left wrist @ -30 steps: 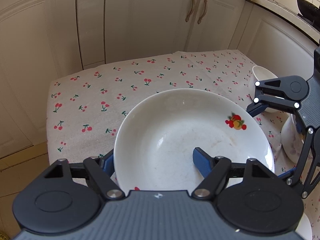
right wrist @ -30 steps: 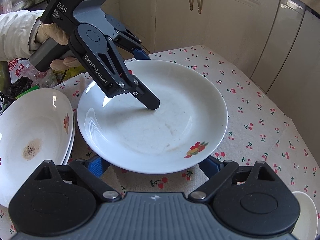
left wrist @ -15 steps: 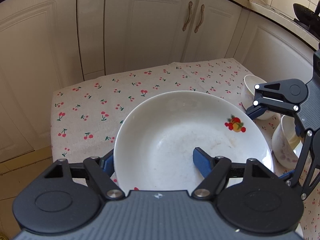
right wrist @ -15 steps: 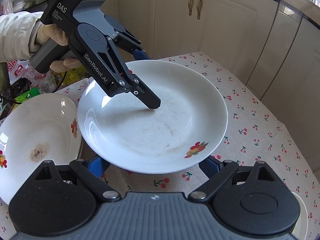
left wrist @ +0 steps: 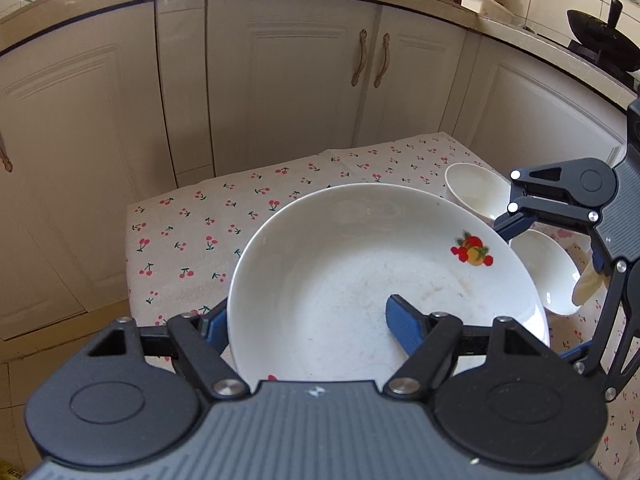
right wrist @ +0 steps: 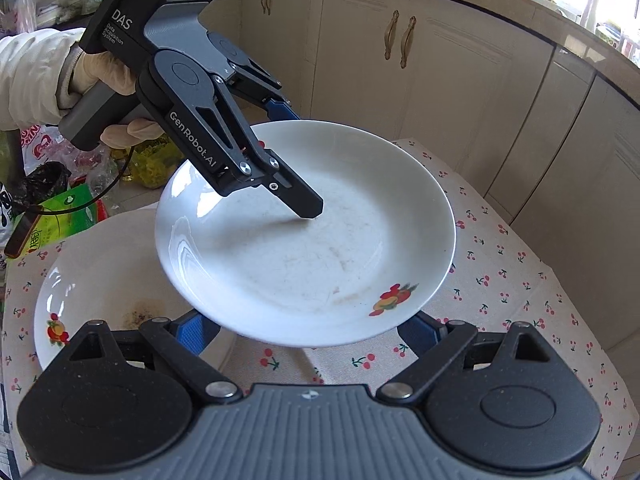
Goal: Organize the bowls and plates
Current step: 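Lift and carry the fruit-decal plate with both tools toward the stained plate stack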
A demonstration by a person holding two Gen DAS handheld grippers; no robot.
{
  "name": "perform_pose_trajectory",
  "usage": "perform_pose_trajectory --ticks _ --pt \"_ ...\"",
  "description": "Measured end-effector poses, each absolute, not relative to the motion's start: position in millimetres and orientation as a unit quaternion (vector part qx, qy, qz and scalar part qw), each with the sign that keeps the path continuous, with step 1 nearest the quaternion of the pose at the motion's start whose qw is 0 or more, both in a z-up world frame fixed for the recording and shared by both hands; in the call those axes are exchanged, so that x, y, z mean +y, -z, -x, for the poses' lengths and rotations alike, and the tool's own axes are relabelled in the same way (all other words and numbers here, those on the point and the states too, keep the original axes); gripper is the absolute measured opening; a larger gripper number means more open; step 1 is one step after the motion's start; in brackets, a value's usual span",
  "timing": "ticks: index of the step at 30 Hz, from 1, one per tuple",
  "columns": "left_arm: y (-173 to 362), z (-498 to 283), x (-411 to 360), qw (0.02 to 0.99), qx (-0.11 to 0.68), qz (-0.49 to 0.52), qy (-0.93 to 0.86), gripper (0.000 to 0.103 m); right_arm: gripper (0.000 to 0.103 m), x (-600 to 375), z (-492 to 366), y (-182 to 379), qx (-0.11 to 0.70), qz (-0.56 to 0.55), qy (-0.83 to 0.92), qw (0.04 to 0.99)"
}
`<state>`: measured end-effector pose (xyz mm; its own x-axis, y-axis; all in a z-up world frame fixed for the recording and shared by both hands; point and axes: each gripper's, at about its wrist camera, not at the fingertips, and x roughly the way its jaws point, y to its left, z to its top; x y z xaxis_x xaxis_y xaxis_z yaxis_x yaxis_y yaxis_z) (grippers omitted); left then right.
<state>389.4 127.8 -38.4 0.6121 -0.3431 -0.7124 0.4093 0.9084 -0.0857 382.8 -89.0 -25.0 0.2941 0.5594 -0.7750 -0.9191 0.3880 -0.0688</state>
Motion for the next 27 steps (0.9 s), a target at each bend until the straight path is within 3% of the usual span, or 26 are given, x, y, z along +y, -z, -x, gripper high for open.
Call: perform_pose_trajectory --ticks 27 --pt "44 -262 115 0.89 0.395 -0.038 0.224 0.077 0.097 -105 -242 21 0.347 0.249 -0.479 0.767"
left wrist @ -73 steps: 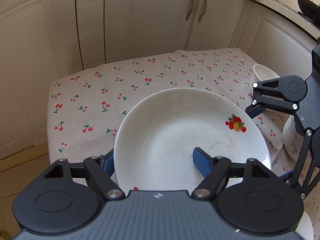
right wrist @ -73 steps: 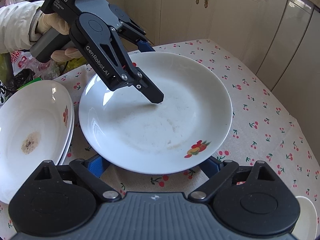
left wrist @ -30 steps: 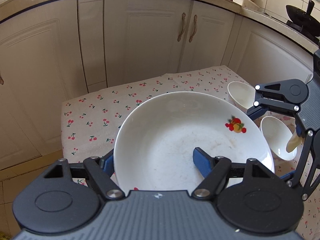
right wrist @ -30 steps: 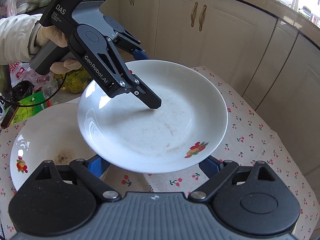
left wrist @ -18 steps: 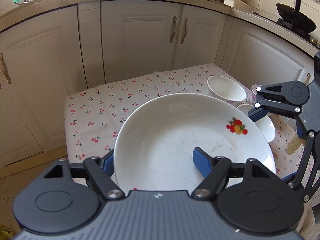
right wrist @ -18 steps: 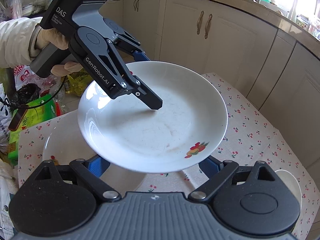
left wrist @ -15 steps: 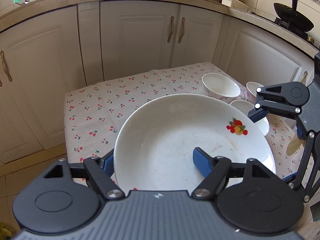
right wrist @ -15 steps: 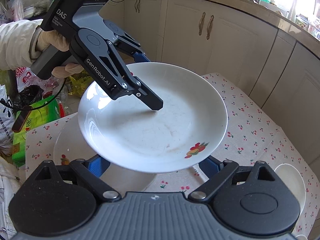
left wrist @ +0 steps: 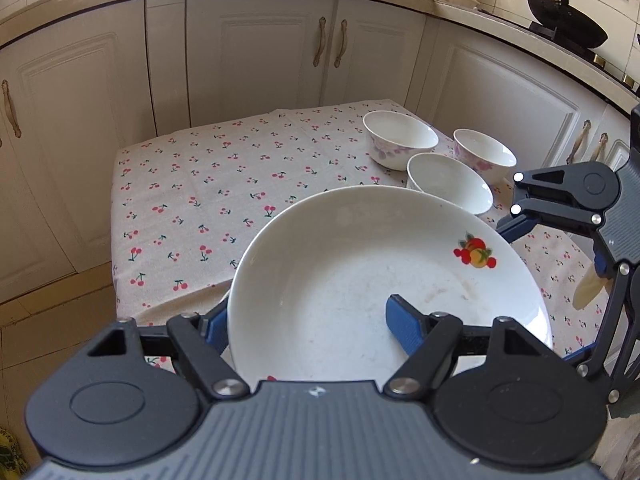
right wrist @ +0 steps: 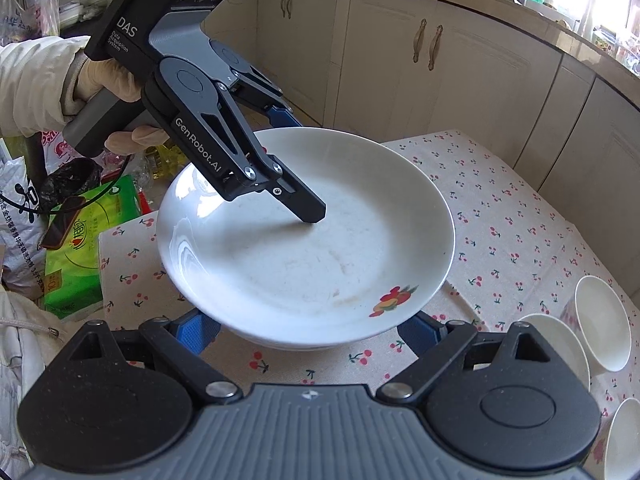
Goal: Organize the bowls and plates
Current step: 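Lift and carry the fruit-decal plate with both tools toward the stained plate stack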
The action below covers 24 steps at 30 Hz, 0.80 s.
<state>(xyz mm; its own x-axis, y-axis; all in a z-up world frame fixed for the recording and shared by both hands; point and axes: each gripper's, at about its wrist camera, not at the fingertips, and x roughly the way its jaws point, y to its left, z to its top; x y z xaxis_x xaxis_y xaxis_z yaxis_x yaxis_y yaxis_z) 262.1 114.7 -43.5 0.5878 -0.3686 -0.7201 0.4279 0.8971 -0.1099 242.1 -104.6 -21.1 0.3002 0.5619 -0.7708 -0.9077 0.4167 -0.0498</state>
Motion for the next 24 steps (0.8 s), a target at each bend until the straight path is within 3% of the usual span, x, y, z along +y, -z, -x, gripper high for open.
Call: perform_pose_trajectory --ticks 24 --pt "73 -261 109 0.873 0.427 -0.029 0.235 0.077 0.097 -105 -229 44 0.378 0.246 -0.468 0.76"
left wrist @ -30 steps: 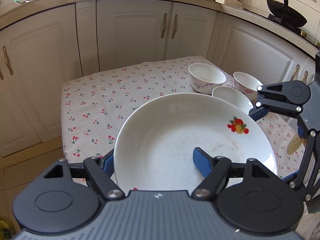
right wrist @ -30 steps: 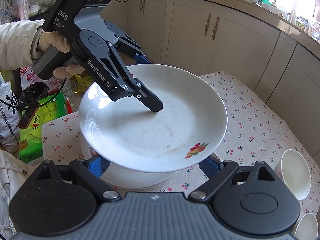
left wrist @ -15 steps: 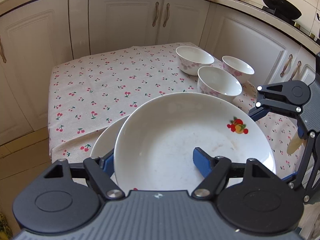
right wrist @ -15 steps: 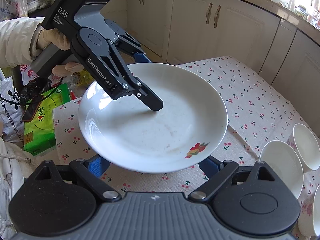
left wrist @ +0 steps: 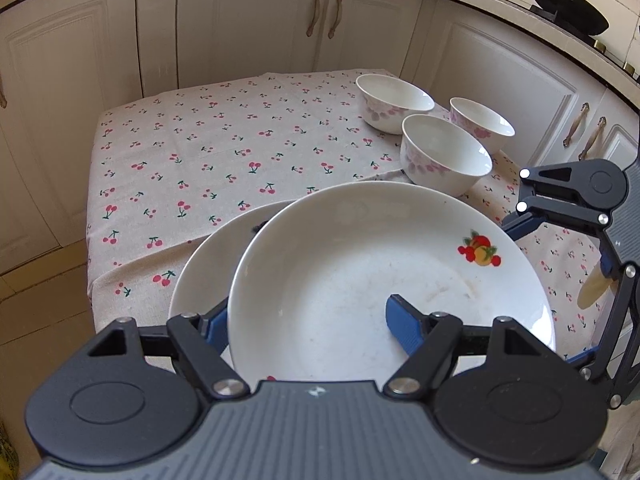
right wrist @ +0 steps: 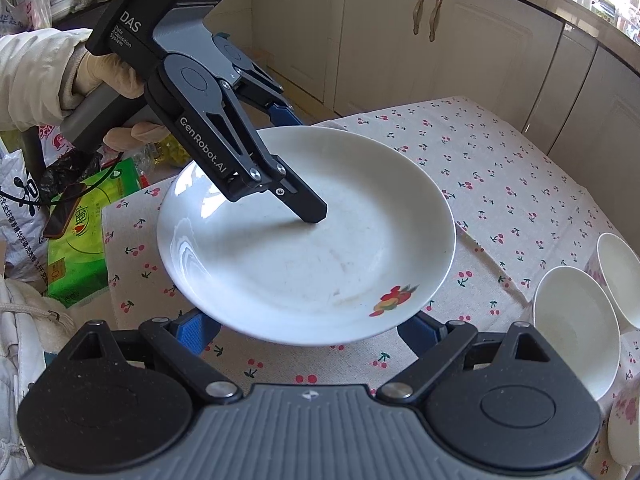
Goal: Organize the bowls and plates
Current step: 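Lift and carry the fruit-decal plate with both tools toward the stained plate stack, then open the right tool while the left tool lowers the plate onto the stack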
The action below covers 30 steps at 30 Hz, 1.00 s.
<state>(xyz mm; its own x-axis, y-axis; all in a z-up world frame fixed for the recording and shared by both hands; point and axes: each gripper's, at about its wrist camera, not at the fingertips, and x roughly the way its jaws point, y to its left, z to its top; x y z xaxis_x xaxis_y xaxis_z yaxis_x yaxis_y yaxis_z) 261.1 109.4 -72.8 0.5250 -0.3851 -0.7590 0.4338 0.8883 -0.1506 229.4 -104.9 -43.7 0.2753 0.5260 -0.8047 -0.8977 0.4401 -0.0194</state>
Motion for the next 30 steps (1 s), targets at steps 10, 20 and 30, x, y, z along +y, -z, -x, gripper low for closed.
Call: perform_pose_trajectory --ticks 10,20,30 --pt "77 -273 112 0.863 0.441 -0.025 0.246 0.077 0.097 -103 -234 43 0.385 0.243 -0.465 0.76" --pt "79 -285 113 0.855 0.457 -0.051 0.241 0.077 0.097 -102 -234 39 0.383 0.247 -0.463 0.761" --pt "76 -286 113 0.855 0.452 -0.068 0.243 0.078 0.097 -99 -236 41 0.385 0.247 -0.461 0.761"
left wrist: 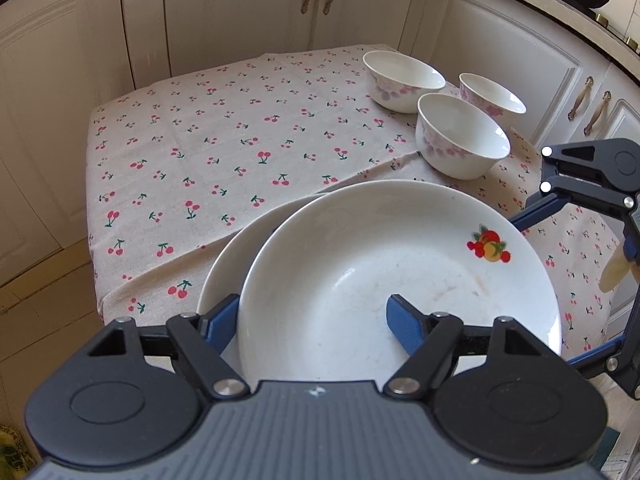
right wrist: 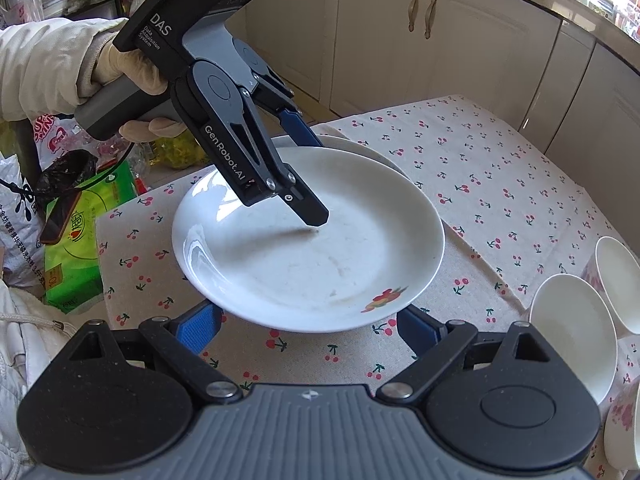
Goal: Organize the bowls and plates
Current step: 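Open the right tool while the left tool lowers the plate onto the stack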
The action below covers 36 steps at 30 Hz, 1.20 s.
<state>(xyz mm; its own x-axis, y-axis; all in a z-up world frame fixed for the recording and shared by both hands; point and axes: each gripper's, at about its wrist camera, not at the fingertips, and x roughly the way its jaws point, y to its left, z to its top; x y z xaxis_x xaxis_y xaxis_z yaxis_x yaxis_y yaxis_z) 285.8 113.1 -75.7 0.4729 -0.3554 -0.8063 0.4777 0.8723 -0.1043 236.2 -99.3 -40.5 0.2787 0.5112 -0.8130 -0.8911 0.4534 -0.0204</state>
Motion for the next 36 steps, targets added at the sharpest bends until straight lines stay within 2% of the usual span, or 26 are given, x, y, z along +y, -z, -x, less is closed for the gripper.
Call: perform_pose_trajectory --ticks 4,7,14,19,21,36 --pt "68 -285 114 0.86 0.441 -0.068 0.248 0.081 0.098 -98 -234 40 0.384 0.254 -0.457 0.761" --pt "66 -283 114 0.863 0.434 -0.07 0.248 0.083 0.103 -97 -231 39 0.377 0.26 -0.451 0.766" --pt "56 -271 111 0.872 0.413 -0.077 0.251 0.086 0.103 -95 -221 38 0.367 0.273 -0.443 0.771" --pt "45 -253 109 0.889 0.379 -0.083 0.244 0.093 0.103 -99 -209 34 0.342 0.27 -0.406 0.803" --pt "42 -245 107 0.895 0.367 -0.086 0.239 0.096 0.103 -103 -204 33 0.329 0.262 -0.38 0.824" --pt "39 -176 75 0.921 0.317 -0.05 0.222 0.1 0.103 -154 -165 30 0.28 0.167 -0.211 0.922"
